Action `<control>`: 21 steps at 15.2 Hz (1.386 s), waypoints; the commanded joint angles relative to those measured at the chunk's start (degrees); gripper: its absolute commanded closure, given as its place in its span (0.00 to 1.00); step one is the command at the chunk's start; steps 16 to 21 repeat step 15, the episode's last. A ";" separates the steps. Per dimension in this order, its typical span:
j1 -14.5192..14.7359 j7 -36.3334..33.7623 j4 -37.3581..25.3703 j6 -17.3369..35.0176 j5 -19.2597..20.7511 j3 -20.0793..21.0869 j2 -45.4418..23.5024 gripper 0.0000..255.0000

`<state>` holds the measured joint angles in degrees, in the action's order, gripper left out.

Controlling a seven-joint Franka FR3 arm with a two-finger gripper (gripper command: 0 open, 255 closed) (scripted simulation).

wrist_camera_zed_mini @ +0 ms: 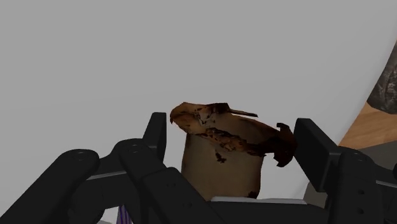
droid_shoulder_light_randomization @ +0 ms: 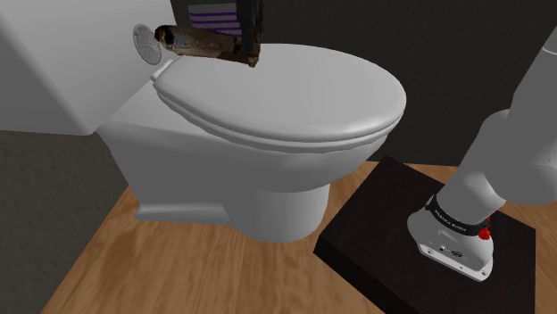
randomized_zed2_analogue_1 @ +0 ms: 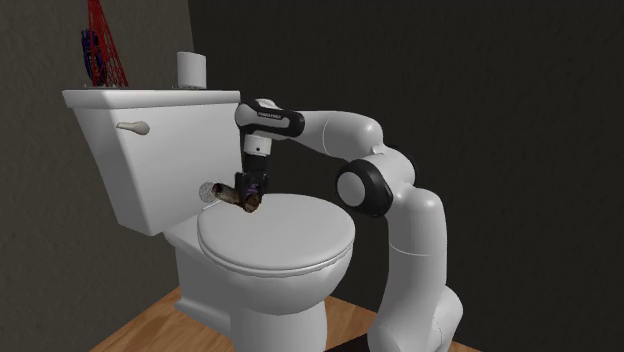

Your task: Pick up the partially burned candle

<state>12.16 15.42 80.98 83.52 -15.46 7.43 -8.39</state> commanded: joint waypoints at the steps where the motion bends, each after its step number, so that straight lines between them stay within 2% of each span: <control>1: 0.06 -0.39 -1.25 -1.17 0.02 0.06 -0.29 1.00; 13: 0.20 -3.72 -18.18 -12.37 0.01 0.30 -5.60 1.00; 21: 0.20 -3.77 -18.43 -12.53 0.01 0.31 -5.70 1.00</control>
